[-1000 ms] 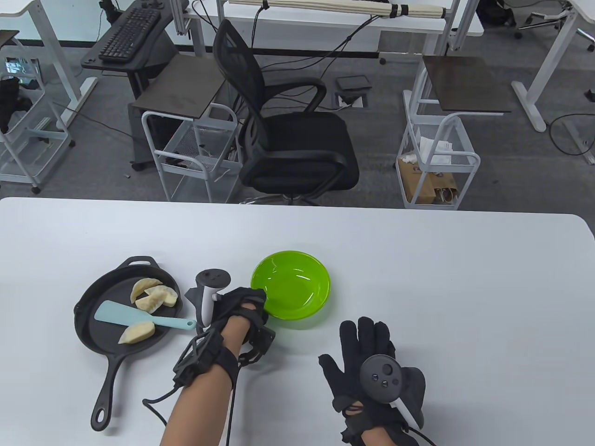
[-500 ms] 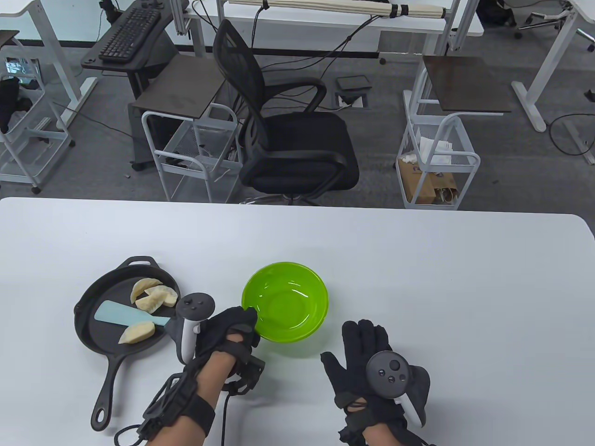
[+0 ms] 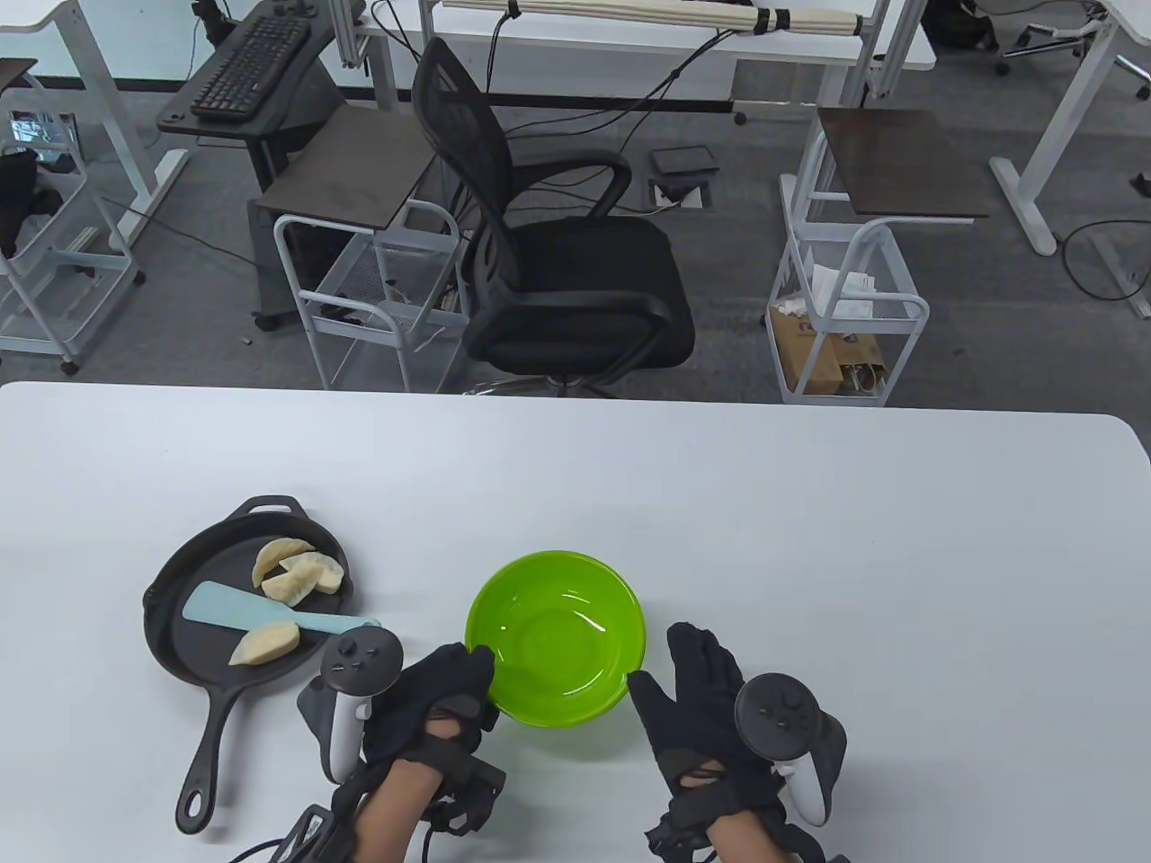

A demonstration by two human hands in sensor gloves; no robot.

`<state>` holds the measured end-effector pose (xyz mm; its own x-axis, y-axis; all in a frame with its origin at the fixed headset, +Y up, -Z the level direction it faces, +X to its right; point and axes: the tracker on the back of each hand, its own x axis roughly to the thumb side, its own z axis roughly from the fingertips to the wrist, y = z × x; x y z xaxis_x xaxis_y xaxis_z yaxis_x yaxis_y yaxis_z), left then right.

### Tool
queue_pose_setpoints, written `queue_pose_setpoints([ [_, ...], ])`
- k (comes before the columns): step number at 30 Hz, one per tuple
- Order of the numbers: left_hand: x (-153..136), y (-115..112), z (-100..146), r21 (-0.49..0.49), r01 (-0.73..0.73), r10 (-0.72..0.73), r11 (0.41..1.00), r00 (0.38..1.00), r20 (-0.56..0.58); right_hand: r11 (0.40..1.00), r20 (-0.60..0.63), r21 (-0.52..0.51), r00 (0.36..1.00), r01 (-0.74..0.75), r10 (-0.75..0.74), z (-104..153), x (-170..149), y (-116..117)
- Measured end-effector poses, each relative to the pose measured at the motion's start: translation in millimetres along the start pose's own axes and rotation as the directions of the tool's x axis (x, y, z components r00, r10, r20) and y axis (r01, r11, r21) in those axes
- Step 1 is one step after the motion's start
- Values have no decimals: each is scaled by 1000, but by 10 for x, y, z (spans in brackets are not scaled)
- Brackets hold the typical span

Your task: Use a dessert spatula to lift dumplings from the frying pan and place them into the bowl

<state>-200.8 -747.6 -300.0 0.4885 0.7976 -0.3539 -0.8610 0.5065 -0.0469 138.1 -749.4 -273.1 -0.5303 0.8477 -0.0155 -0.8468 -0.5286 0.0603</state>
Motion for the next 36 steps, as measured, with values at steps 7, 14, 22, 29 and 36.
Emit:
queue_pose_setpoints([
  [7, -50, -50, 16, 5, -15, 15, 1000, 999, 49, 993, -63, 68, 994, 97, -93, -27, -113, 78],
  [14, -5, -86, 90, -19, 7, -5, 1000, 996, 87, 955, -146, 158, 963, 250, -228, -51, -189, 211],
  [22, 18, -101, 105, -47, 32, -26, 998, 993, 113, 917, -237, 202, 926, 343, -294, -79, -254, 322],
  [29, 29, -100, 103, -61, 35, -27, 998, 993, 117, 853, -295, 226, 868, 470, -400, -98, -330, 338],
  [36, -4, -73, 77, -124, 24, -12, 992, 996, 93, 813, -328, 231, 829, 535, -452, -84, -314, 337],
])
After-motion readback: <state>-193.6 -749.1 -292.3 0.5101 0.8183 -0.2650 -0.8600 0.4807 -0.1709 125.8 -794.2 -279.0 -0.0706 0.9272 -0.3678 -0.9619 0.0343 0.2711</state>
